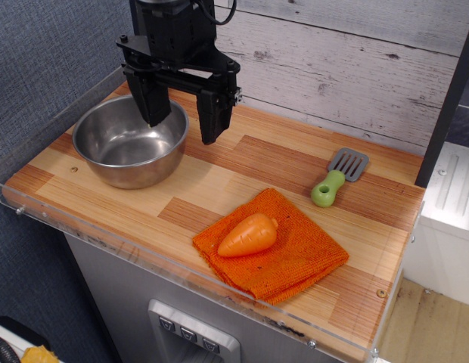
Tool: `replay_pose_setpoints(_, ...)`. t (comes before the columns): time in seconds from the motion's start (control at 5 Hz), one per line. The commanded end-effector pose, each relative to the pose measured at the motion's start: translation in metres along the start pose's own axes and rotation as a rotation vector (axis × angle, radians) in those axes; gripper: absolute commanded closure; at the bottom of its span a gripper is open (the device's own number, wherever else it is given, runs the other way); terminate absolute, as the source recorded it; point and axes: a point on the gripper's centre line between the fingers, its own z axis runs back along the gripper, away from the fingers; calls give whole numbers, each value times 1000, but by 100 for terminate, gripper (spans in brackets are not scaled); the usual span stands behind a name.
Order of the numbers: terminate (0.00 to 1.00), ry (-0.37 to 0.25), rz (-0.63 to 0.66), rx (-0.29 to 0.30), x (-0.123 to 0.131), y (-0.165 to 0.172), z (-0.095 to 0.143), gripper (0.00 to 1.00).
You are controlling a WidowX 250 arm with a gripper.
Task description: PICK UP THE VESSEL AND PUT ANOTHER SIDE OF THE TABLE
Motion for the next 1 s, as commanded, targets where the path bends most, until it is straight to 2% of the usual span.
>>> replay_pose_setpoints(0.0, 0, 0, 0, 0, 0, 0, 0, 0)
replay_pose_setpoints(0.2, 0, -25, 1, 1, 10, 15, -11, 0)
replay_pose_setpoints(0.4, 0, -43, -1, 27, 19, 23, -32, 0)
replay_pose_setpoints(0.6, 0, -51, -10, 45, 26, 30, -50, 0)
replay_pose_setpoints(0.8, 0, -32, -20, 58, 29, 31, -66, 0)
